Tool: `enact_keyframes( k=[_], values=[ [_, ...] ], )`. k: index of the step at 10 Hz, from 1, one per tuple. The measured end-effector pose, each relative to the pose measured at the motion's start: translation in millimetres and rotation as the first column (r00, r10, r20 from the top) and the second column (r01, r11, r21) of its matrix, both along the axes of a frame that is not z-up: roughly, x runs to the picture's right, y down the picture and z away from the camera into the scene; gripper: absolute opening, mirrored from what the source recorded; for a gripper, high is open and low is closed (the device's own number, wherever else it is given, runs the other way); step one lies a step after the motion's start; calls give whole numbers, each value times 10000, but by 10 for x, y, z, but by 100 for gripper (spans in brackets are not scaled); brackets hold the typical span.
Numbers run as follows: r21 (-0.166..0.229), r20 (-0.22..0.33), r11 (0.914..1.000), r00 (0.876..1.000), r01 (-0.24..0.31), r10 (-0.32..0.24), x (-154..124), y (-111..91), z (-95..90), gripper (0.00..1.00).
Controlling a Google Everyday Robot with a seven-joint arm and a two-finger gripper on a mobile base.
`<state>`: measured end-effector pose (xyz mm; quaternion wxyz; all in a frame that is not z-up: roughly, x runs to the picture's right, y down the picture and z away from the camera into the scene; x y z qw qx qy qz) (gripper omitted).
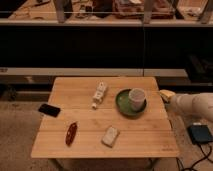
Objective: Place the white sponge in the ceramic bowl
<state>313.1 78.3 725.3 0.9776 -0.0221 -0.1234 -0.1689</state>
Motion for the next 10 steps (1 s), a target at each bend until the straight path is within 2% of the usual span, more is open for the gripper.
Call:
enact_keyframes(
  k=[1,2,3,6,7,10],
  values=[
    [116,38,9999,10000,20,-20,-20,-1,-26,80],
    [411,144,9991,9999,64,-70,-62,23,-93,80],
    [880,353,9961,9993,75,-106,-138,134,-200,80],
    [1822,802,9832,9968,-114,-34,-305,594,-400,80],
    [1929,843,9811,9964,-136,-28,-328,628,-424,80],
    [1929,1015,9812,9948,-91,-107,-387,616,-420,80]
  ],
)
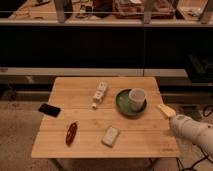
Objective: Place the white sponge in the ceramic bowl
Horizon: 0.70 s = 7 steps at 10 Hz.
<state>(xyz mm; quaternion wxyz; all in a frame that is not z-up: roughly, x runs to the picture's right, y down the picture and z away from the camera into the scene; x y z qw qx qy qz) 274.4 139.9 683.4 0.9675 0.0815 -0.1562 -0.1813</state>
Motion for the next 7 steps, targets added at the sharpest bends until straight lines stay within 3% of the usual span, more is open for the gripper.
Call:
enact_keyframes(
  k=[2,3,4,5,6,7],
  values=[
    [-116,562,9991,9976,414,-407,-188,15,9,80],
    [-229,1298,9944,9865,1033,-995,-440,77,8,80],
    [-321,2006,9856,9671,1662,-1566,-661,186,-11,80],
    [-439,2801,9688,9338,2440,-2225,-868,405,-24,80],
    [-550,3670,9441,8859,3251,-2837,-1020,695,-19,80],
    [-532,4123,9294,8557,3652,-3126,-1095,834,-28,80]
  ],
)
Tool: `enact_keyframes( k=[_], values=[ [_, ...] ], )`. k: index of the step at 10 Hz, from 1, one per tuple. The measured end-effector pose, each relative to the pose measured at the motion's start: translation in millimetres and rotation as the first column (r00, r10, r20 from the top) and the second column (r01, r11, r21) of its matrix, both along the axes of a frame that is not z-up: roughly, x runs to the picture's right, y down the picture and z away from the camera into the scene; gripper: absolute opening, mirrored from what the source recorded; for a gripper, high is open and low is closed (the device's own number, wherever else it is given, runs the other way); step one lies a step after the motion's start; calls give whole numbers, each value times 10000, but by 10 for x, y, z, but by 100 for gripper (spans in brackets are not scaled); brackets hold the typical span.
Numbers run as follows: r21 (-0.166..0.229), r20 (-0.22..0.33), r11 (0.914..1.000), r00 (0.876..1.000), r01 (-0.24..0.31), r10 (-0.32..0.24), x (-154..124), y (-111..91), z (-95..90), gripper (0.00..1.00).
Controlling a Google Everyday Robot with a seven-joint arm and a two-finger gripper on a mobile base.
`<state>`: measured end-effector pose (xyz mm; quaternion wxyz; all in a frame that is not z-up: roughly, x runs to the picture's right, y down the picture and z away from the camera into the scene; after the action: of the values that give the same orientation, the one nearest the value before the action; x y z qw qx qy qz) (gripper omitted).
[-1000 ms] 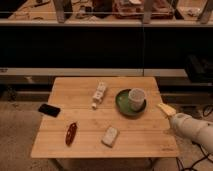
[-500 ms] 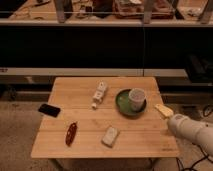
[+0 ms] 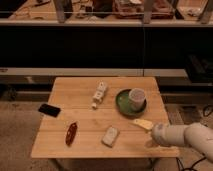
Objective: Place the white sponge in the ceramic bowl
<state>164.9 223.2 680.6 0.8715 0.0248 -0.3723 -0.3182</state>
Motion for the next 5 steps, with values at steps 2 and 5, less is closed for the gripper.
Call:
enact_keyframes(
  k=[2,5],
  values=[
    [-167,673,9985,9964,524,-512,-95,191,-24,80],
    [144,983,9992,9944,380,-393,-165,156,-35,80]
  ],
)
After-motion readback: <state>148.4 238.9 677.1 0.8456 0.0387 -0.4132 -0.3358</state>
